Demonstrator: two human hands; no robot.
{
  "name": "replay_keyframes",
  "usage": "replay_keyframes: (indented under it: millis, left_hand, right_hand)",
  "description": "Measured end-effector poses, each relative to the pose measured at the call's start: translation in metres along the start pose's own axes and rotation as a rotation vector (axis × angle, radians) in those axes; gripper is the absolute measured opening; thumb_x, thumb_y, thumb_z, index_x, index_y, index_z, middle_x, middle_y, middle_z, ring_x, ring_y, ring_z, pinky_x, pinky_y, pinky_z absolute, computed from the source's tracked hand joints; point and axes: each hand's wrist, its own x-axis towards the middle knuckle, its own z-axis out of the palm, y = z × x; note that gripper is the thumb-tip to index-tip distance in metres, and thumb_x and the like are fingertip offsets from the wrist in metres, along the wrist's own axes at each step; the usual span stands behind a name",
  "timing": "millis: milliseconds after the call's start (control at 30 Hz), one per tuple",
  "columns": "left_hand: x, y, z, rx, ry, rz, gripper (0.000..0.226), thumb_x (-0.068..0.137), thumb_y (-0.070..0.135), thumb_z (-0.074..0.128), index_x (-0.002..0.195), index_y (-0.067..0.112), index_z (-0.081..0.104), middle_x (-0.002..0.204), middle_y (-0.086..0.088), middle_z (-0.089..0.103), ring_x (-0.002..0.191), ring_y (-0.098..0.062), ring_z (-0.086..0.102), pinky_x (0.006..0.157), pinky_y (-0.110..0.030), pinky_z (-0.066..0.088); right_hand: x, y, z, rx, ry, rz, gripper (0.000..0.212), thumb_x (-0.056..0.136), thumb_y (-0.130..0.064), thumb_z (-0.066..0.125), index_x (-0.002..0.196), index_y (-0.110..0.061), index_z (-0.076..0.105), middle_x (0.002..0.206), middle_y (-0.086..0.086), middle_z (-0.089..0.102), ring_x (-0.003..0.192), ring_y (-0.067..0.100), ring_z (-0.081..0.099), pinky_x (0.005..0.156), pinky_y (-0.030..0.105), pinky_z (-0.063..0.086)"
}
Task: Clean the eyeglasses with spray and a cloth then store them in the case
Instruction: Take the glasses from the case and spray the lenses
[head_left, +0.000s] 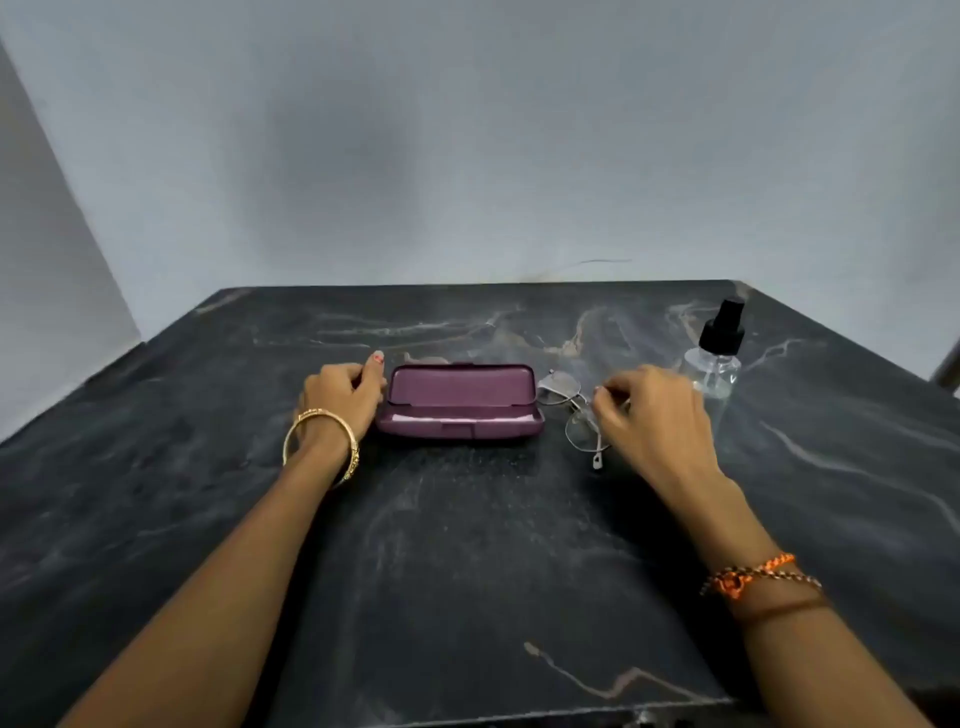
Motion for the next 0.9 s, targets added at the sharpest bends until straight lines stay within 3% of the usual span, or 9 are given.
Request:
replay_keyframes:
  millis: [167,267,333,400,467,633,767,900]
  left_hand:
    - [0.003,0.0,0.003,0.098,-0.009,0.055,0.053,0.091,0.043,0.04,0.076,-0.001,0.067,0.078,-0.022,0.07,0.079,-0.036,0.063,0.08,-0.047,0.051]
    - [0.002,-0.002,0.003,0.092,0.0,0.056,0.053,0.091,0.042,0.04,0.077,-0.002,0.067,0.079,-0.023,0.069,0.08,-0.036,0.063,0.081,-0.048,0.05]
    - [0.004,-0.003,0.003,0.074,0.001,0.055,0.052,0.091,0.041,0.041,0.076,0.0,0.067,0.077,-0.022,0.07,0.079,-0.035,0.063,0.081,-0.047,0.05]
    - [0.002,-0.002,0.004,0.05,0.004,0.051,0.048,0.091,0.04,0.041,0.073,0.005,0.068,0.074,-0.016,0.07,0.076,-0.031,0.063,0.078,-0.043,0.051]
    - [0.002,-0.001,0.004,0.022,0.007,0.04,0.043,0.092,0.039,0.042,0.073,0.011,0.069,0.072,-0.009,0.069,0.074,-0.024,0.062,0.076,-0.036,0.048]
    - [0.002,-0.002,0.003,-0.026,-0.009,0.016,0.041,0.092,0.037,0.042,0.067,0.016,0.065,0.06,0.0,0.061,0.07,-0.022,0.062,0.076,-0.037,0.05]
    - [0.002,-0.002,0.004,-0.04,-0.006,0.006,0.04,0.092,0.036,0.042,0.065,0.017,0.064,0.056,0.005,0.059,0.066,-0.019,0.06,0.075,-0.035,0.049]
    - [0.002,-0.002,0.004,-0.048,-0.003,-0.003,0.04,0.093,0.035,0.042,0.072,0.012,0.068,0.058,0.003,0.06,0.065,-0.018,0.059,0.074,-0.034,0.05]
  right_hand:
    - [-0.002,-0.001,0.004,0.003,-0.044,0.048,0.029,0.08,-0.017,0.049,0.069,0.007,0.061,0.061,0.018,0.055,0.061,0.036,0.048,0.055,0.032,0.034]
    - [-0.003,0.004,-0.002,0.016,-0.037,0.121,0.027,0.075,-0.018,0.05,0.069,0.004,0.064,0.063,0.02,0.058,0.068,0.039,0.052,0.058,0.032,0.035]
    - [-0.003,0.004,-0.006,0.048,-0.112,0.159,0.025,0.072,-0.021,0.053,0.065,0.0,0.066,0.064,0.019,0.062,0.07,0.036,0.052,0.056,0.031,0.036]
    - [-0.005,0.002,-0.007,0.071,-0.203,0.179,0.027,0.069,-0.025,0.055,0.049,-0.006,0.055,0.05,0.01,0.052,0.059,0.028,0.045,0.048,0.028,0.031]
    - [-0.006,0.0,-0.007,0.075,-0.261,0.195,0.031,0.068,-0.029,0.058,0.048,-0.007,0.053,0.045,0.003,0.045,0.054,0.023,0.044,0.044,0.024,0.028]
    - [-0.004,0.003,-0.008,0.08,-0.317,0.193,0.029,0.069,-0.029,0.063,0.073,-0.001,0.067,0.061,0.01,0.061,0.071,0.029,0.059,0.05,0.028,0.037]
    - [-0.003,0.006,-0.008,0.083,-0.323,0.189,0.023,0.068,-0.021,0.067,0.072,0.001,0.067,0.072,0.018,0.068,0.073,0.029,0.061,0.057,0.03,0.043]
    - [-0.002,0.008,-0.008,0.121,-0.309,0.187,0.016,0.07,-0.015,0.072,0.064,-0.001,0.069,0.068,0.019,0.067,0.064,0.023,0.056,0.053,0.027,0.04]
